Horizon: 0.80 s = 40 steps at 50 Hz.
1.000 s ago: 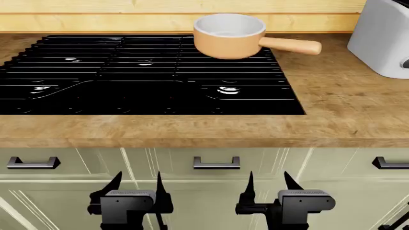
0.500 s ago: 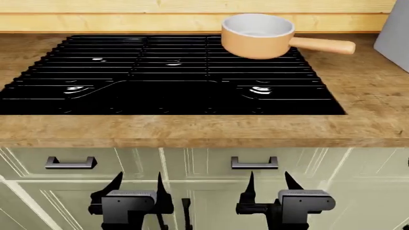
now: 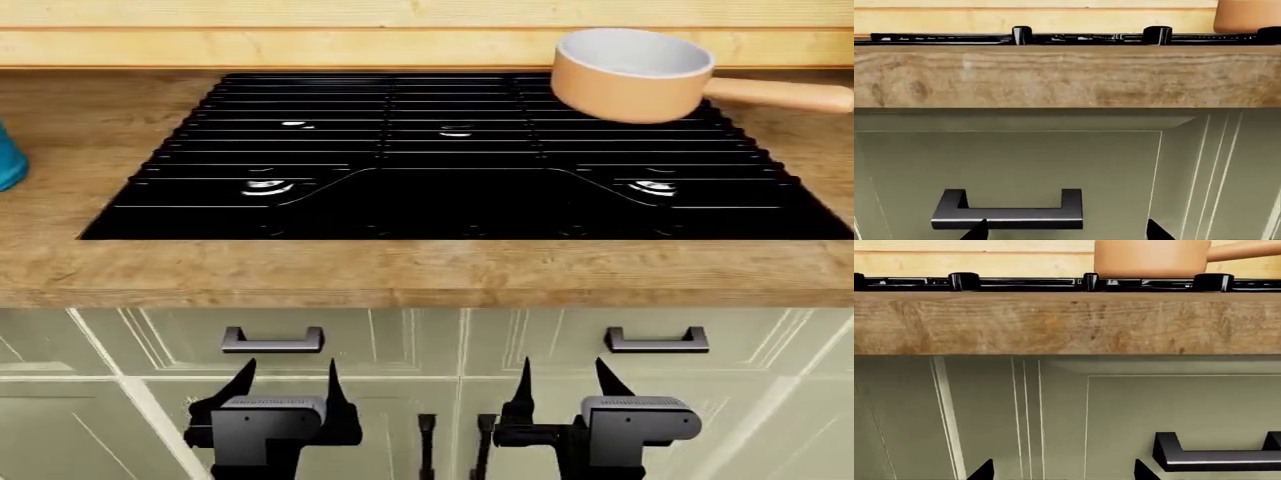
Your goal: Pick the kettle from the counter and place it on a stove burner. Then turn the burner on.
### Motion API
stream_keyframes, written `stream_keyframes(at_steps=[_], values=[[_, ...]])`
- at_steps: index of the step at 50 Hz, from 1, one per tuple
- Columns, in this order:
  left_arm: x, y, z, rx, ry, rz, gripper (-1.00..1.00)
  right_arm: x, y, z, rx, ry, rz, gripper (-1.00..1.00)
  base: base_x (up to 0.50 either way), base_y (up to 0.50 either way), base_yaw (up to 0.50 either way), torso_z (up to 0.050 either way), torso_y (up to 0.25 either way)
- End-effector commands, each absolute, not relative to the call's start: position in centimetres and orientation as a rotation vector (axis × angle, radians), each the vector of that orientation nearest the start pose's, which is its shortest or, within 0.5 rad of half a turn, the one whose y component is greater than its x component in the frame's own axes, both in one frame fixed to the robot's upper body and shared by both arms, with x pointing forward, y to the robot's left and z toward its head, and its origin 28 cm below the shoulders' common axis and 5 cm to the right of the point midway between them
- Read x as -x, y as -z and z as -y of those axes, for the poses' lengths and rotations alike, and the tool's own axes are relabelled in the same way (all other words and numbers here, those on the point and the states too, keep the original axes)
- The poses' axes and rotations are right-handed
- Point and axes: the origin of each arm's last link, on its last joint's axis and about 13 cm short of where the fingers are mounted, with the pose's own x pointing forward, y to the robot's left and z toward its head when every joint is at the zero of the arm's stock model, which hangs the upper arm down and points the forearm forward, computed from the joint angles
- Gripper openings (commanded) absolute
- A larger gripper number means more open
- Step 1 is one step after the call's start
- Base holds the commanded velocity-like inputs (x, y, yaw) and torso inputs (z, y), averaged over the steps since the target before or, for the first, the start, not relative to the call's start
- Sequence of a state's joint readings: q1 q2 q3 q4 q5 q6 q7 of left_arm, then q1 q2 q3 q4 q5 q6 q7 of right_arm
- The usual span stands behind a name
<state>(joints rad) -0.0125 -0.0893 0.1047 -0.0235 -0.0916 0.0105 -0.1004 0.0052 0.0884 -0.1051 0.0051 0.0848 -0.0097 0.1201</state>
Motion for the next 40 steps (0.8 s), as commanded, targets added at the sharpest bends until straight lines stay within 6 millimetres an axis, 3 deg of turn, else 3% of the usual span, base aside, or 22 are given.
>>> stream_keyframes(at_steps=[1,40], values=[[-21.16,-1.02,-20.56,0.001,0.002,-0.01,1.0,-21.04,-1.26,9.66,0.005,0.016,0.001,1.0,0.0,0.5,0.0,0.0,0.0],[-21.16,-0.97,-20.59,0.002,0.002,-0.011,1.0,-21.03,-1.26,9.64,-0.003,0.013,0.003,1.0,0.0,0.5,0.0,0.0,0.0]])
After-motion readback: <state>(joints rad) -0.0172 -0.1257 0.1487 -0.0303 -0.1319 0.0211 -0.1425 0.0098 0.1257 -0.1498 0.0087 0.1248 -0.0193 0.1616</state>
